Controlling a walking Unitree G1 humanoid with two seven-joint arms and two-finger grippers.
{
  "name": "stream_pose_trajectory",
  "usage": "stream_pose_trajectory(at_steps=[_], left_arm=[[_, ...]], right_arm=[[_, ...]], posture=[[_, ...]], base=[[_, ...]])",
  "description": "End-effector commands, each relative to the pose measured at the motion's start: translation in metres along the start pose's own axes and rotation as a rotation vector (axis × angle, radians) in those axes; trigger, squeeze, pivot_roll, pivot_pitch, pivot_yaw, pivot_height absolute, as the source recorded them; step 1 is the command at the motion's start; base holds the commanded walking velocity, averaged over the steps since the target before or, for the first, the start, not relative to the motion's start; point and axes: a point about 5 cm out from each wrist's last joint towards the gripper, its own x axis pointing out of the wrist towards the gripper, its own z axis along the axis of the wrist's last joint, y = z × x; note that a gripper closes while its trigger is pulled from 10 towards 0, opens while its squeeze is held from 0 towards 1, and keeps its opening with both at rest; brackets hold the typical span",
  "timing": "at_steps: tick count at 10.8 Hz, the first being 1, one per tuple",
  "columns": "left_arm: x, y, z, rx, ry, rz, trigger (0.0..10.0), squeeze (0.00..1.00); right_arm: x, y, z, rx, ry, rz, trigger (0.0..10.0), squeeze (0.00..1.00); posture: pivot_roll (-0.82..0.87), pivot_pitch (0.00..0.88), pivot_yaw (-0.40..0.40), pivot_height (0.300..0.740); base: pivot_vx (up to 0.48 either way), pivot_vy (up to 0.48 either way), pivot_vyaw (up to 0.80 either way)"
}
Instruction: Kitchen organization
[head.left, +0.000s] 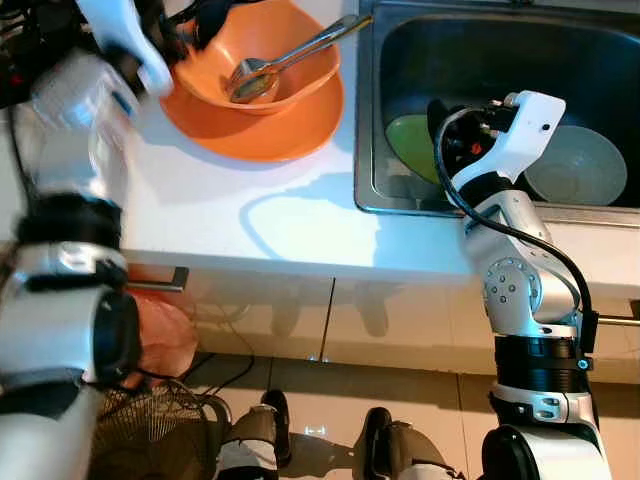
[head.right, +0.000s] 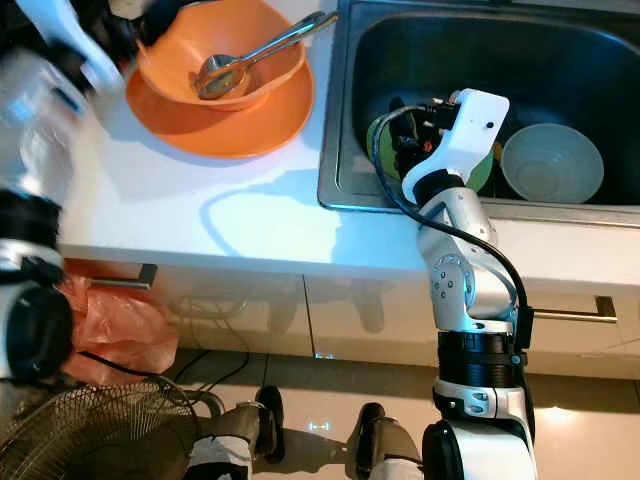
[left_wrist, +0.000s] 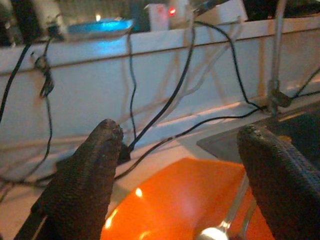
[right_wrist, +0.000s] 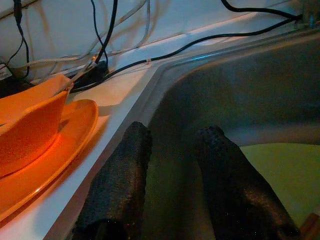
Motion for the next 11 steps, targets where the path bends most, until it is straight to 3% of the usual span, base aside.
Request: stream_pose_trajectory(at_steps=[1, 4, 5, 8, 11], left_arm=[[0.005, -0.005, 0.003, 0.025, 0.018, -0.043, 10.0, 0.00], [0.027, -0.023, -0.002, 0.101, 0.118, -0.135, 10.0, 0.00], [0.035, -0.028, -0.004, 0.174, 0.173, -0.156, 10.0, 0.00], [0.045, -0.037, -0.011, 0.327, 0.310, -0.206, 10.0, 0.00], [0.051, -0.042, -0.009, 0.471, 0.359, -0.238, 10.0, 0.00]], right_arm=[[0.001, 0.000, -0.001, 0.006, -0.002, 0.002, 10.0, 0.00], [0.000, 0.001, -0.002, 0.010, -0.003, -0.002, 10.0, 0.00], [-0.001, 0.001, -0.003, 0.014, -0.005, -0.007, 10.0, 0.00], [-0.005, 0.002, -0.005, 0.024, -0.005, -0.019, 10.0, 0.00], [-0.010, 0.001, -0.007, 0.029, -0.004, -0.035, 10.0, 0.00]], posture=[[0.06, 0.227, 0.025, 0.740], [0.05, 0.233, 0.041, 0.740], [0.05, 0.234, 0.051, 0.740], [0.05, 0.245, 0.072, 0.740], [0.04, 0.260, 0.087, 0.740]], base=[[0.000, 0.000, 0.00], [0.000, 0.000, 0.00], [0.000, 0.000, 0.00], [0.000, 0.000, 0.00], [0.000, 0.000, 0.00]])
